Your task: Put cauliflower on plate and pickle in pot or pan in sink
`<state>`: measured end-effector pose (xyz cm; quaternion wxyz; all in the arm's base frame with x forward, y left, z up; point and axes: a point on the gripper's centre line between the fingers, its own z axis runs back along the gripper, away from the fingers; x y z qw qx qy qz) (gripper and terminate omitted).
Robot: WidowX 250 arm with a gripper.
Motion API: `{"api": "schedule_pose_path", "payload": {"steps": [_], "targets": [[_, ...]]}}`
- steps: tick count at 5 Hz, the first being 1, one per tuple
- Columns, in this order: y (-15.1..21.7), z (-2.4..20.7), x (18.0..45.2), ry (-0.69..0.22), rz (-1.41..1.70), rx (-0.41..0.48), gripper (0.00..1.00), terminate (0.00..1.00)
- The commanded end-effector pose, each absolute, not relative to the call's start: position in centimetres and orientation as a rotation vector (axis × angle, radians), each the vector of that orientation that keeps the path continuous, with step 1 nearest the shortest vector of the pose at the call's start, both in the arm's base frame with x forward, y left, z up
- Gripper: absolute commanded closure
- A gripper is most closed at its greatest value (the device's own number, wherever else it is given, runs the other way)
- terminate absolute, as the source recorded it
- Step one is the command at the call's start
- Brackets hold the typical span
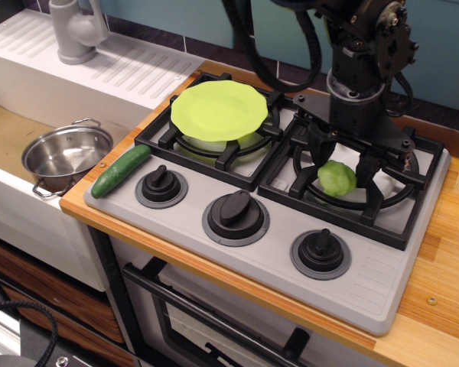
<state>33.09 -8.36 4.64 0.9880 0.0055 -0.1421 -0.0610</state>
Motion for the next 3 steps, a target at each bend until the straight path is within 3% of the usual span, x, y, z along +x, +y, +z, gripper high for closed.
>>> {"api": "schedule_pose_path", "payload": {"steps": [1,3], "targets": [[-7.8,9.7,32.3,-0.297,-0.137,0.022,1.0,0.0],[-7.2,11.7,32.0,-0.257,-0.149,0.035,1.0,0.0]]}}
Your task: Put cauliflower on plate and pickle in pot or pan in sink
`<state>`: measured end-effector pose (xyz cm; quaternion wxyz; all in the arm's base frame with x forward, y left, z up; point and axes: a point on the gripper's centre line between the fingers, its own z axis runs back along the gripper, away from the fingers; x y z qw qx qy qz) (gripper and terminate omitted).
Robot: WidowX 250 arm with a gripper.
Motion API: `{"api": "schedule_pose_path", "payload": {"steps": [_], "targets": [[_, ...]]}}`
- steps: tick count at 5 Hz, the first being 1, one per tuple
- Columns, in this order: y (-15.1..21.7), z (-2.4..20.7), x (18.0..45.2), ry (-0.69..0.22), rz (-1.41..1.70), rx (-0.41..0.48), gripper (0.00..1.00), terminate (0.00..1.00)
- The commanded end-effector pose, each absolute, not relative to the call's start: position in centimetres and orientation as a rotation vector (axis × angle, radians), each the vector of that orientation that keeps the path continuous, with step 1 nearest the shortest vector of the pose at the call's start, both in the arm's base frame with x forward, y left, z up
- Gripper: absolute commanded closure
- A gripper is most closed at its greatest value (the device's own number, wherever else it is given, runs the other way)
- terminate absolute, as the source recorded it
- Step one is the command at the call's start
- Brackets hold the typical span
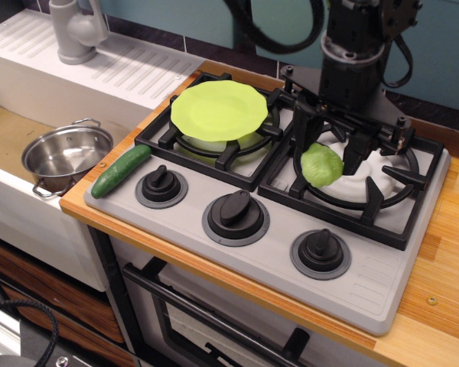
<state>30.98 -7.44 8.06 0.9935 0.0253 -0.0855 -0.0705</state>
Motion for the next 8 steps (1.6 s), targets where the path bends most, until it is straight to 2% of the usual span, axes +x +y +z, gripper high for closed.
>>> {"api": "schedule_pose_path", "payload": {"steps": [1,2,5,7,8], "targets": [[-5.1,12.6,32.8,-0.257,-0.196,0.022,1.0,0.0],[-2.6,12.8,34.1,-0.278,-0.25,0.022,1.0,0.0],[4.8,10.8,36.8,-0.368,-0.387,-0.013,1.0,0.0],[7.4,9.8,37.2,-0.408,-0.432,-0.017,1.0,0.0],[7.4,9.1,37.2,-0.415,-0.432,-0.017,1.0,0.0]]}}
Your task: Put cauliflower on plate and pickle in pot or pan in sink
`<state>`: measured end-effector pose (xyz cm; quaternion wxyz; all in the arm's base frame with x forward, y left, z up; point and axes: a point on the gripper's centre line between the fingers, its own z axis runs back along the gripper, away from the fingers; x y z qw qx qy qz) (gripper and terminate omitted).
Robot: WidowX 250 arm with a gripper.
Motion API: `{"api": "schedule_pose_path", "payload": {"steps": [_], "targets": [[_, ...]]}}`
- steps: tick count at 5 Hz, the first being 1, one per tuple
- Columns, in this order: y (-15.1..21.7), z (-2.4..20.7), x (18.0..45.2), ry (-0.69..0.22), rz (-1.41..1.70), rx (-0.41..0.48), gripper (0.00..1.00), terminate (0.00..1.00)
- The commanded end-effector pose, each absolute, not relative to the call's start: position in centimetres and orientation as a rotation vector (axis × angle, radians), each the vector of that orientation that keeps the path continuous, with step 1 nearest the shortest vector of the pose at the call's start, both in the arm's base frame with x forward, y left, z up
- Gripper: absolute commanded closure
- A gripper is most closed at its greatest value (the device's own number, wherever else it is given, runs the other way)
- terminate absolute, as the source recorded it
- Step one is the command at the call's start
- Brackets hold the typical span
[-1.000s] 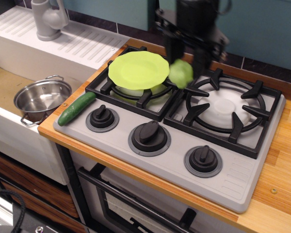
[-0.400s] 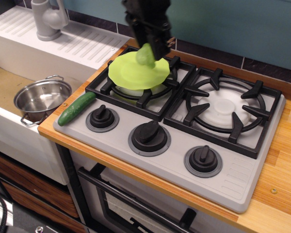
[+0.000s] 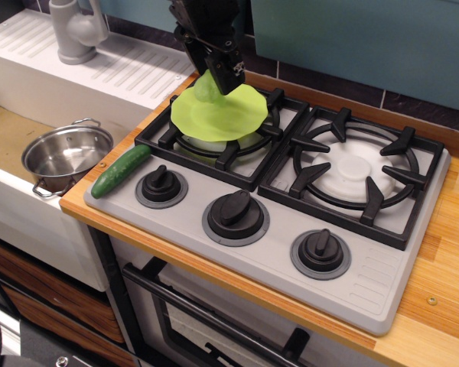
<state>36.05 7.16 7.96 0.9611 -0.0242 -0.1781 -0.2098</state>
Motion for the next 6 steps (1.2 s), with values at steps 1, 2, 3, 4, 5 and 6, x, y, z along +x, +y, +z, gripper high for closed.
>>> {"api": "schedule_pose_path", "payload": {"steps": [1,2,3,4,5,6], "targets": [[6.9,9.0,37.0,-0.408,-0.424,-0.011,0.0,0.0],[6.6,9.5,36.7,-0.383,-0.426,-0.018,0.0,0.0],[6.5,10.4,36.5,-0.352,-0.429,-0.015,0.0,0.0],[7.0,11.3,36.4,-0.332,-0.44,-0.012,0.0,0.0],[7.6,12.0,36.2,-0.313,-0.453,-0.022,0.0,0.0],[8.3,12.8,35.8,-0.296,-0.469,-0.03,0.0,0.0]]}}
